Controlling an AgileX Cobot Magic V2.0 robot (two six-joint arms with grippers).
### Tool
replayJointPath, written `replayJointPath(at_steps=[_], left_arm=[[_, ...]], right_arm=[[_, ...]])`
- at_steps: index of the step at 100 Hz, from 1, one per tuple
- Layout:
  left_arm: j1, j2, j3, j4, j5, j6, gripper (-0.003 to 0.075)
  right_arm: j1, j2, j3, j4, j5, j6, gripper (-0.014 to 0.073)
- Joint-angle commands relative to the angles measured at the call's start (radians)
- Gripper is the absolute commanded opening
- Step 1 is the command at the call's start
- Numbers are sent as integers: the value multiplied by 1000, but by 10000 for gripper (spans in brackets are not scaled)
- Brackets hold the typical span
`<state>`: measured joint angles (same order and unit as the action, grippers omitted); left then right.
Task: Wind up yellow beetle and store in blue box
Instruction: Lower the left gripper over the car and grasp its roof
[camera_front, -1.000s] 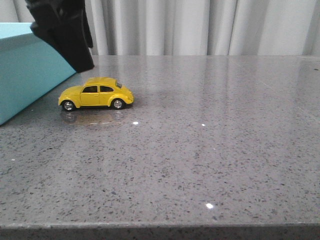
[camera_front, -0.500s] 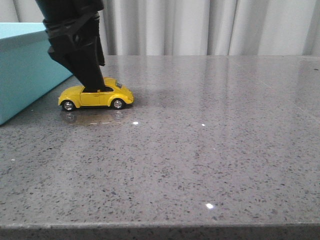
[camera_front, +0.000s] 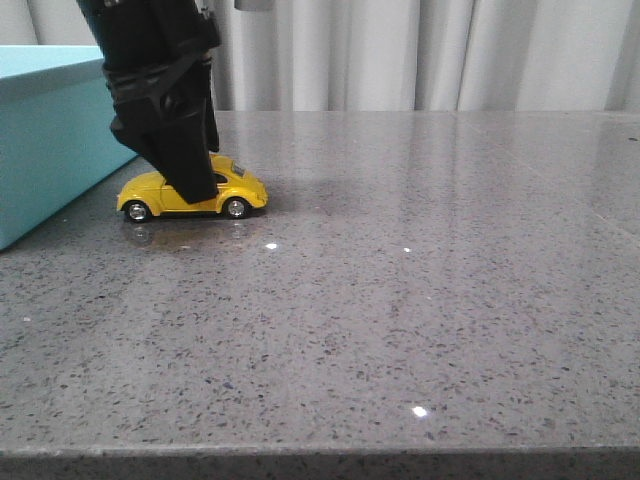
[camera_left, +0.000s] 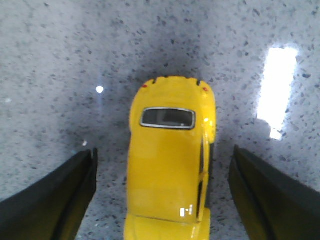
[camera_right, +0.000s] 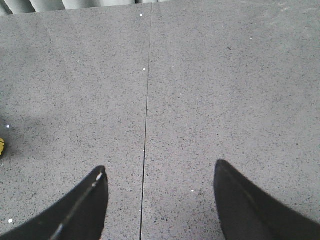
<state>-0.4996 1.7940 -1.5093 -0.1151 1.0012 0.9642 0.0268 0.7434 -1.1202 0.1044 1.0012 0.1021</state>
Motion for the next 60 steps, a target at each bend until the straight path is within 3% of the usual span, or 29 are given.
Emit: replayJointPath(at_steps=[1,15,44,60], left_arm=[[-8,-29,-28,-18,2,1,522],[-8,-18,-28,-18,14,-1,484],[-8,-22,-42,-18,18,-1,328],[-8,-24,-90,-18,43,-1,312]], right_arm=[[-5,-5,-22,3,-62,-9,466],[-5,-5,-22,3,-62,-9,466],[-5,-5,-22,3,-62,-9,466],[-5,-5,-22,3,-59,-9,466]])
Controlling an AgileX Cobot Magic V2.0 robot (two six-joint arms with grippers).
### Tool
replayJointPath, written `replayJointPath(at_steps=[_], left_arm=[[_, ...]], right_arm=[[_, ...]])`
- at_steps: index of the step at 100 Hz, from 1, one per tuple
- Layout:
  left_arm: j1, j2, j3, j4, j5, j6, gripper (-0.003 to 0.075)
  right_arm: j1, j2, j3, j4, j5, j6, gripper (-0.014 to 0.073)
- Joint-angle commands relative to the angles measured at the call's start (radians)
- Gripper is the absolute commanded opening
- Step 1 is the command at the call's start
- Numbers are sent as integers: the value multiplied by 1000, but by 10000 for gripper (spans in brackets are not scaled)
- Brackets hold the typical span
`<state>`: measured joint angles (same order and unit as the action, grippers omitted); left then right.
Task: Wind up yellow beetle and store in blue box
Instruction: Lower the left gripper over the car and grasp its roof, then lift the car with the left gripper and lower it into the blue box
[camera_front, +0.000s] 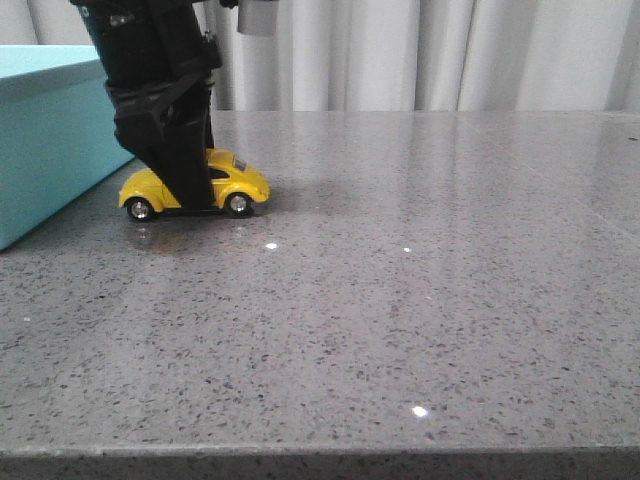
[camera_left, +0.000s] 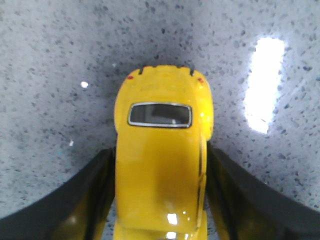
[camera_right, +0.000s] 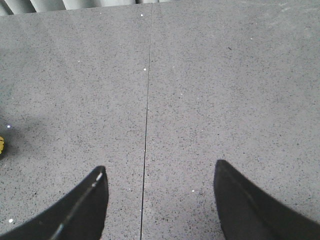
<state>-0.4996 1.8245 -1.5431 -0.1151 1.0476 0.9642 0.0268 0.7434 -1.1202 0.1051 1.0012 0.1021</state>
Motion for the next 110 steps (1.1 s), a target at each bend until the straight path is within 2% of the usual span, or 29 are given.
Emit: replayJointPath(at_steps=[1,34,59,89,110], left_arm=[[-8,-54,-62,-18,1,-1,312],[-8,-56,-312,-12,143,-102,312],[70,-72,-529,31,222,-249,313],[295,-112,-520,42,222,-401,312],[409,-112,-407,7,222,-456,312]], right_arm=[[-5,-5,-22,3,-59,-9,466],[-5,-5,-22,3,-58,-9,466],[-5,-5,-22,9,-56,-9,466],[-5,-5,-22,9,-45,-9,466],[-5,-5,-22,9,-45,-9,466]])
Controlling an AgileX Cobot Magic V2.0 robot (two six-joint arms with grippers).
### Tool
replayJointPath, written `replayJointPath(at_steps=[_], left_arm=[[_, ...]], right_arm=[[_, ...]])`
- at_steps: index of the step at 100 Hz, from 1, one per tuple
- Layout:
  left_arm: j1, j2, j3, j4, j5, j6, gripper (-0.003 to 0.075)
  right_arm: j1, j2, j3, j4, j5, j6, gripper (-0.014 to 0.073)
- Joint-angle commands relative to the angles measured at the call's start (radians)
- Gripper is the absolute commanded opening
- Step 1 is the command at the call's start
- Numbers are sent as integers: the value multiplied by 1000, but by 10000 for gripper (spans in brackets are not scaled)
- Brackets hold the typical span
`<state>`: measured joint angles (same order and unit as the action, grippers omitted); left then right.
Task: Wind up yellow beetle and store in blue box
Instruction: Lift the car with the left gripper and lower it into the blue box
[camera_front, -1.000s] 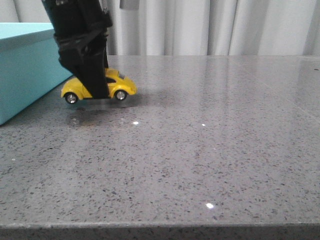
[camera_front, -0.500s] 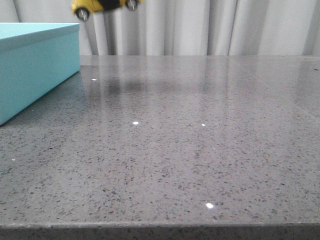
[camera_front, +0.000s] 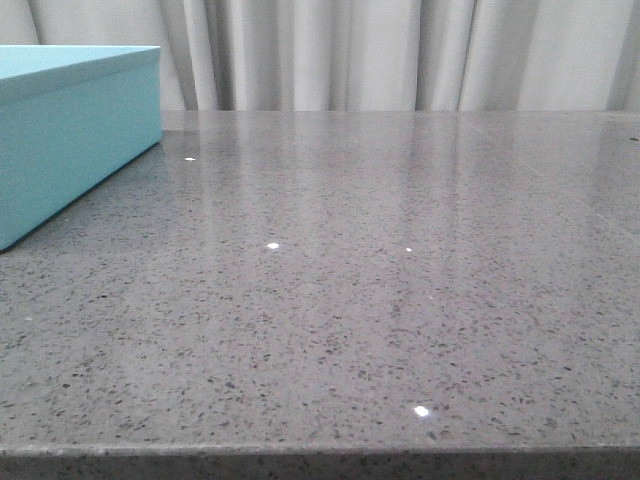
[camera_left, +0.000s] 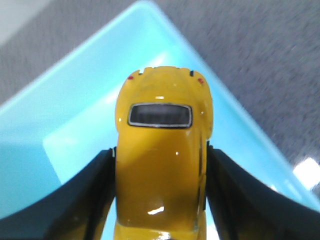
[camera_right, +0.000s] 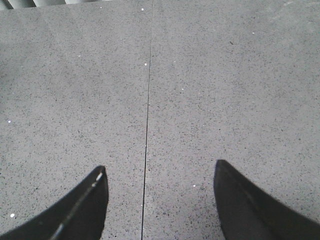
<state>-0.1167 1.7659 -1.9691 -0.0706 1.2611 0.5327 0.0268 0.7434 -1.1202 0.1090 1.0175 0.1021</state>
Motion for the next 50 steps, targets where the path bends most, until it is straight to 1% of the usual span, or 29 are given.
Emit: replayJointPath(at_steps=[1,14,31,50], left_arm=[[28,-54,30,-40,9,-24,312],[44,-54,133,-28,-18,-24,313],[47,-54,259,-20,-111,-24,313],[47,-54,341,-17,-179,-24,313]], right_arm=[[-5,-5,-22,5,-62,-9,466],[-5,-5,-22,5,-62,-9,466],[-5,-5,-22,5,-61,-9,466],[-5,-5,-22,6,-53,-9,466]])
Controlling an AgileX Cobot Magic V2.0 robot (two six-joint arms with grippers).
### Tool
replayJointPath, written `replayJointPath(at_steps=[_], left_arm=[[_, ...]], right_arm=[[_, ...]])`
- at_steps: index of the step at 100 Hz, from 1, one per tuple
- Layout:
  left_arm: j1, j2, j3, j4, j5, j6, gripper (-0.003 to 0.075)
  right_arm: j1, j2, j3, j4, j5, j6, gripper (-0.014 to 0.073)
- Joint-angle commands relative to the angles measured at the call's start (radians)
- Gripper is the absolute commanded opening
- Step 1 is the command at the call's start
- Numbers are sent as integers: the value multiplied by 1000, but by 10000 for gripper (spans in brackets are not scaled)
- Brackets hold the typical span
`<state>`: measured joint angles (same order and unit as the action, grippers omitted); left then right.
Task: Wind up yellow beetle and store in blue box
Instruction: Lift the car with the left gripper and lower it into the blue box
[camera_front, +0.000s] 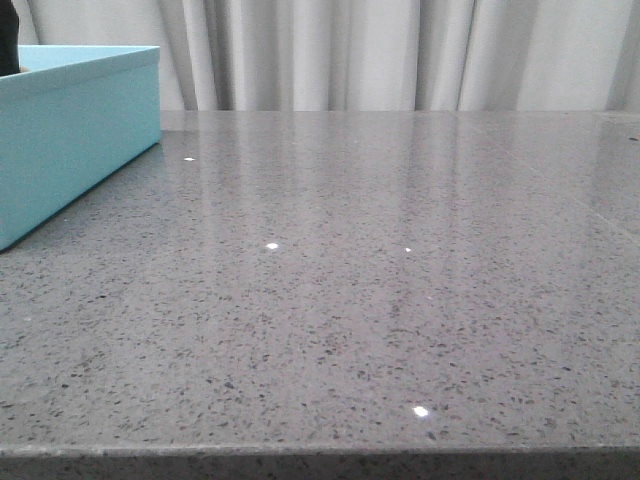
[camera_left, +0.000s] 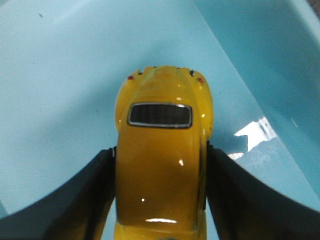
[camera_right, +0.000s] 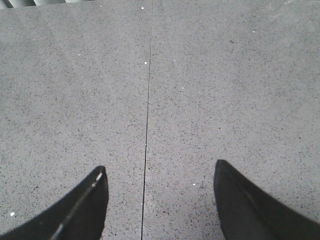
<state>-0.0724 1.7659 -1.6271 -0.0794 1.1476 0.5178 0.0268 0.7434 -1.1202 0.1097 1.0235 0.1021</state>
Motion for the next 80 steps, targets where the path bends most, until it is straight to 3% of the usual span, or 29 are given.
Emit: replayJointPath(at_steps=[1,47,69,80], left_arm=[[2,-54,2,-8,-68,-9,313],[4,-54,94,-5,-111,-9,328],[4,-54,94,-5,-113,-9,529],[4,-54,92,-5,-113,-9,548]], right_arm=[[-5,-5,-22,5,-59,-9,466],[-5,-5,-22,5,-54,-9,466],[-5,-5,-22,18,-51,-9,466],[-5,-5,-22,22,-51,-9,466]])
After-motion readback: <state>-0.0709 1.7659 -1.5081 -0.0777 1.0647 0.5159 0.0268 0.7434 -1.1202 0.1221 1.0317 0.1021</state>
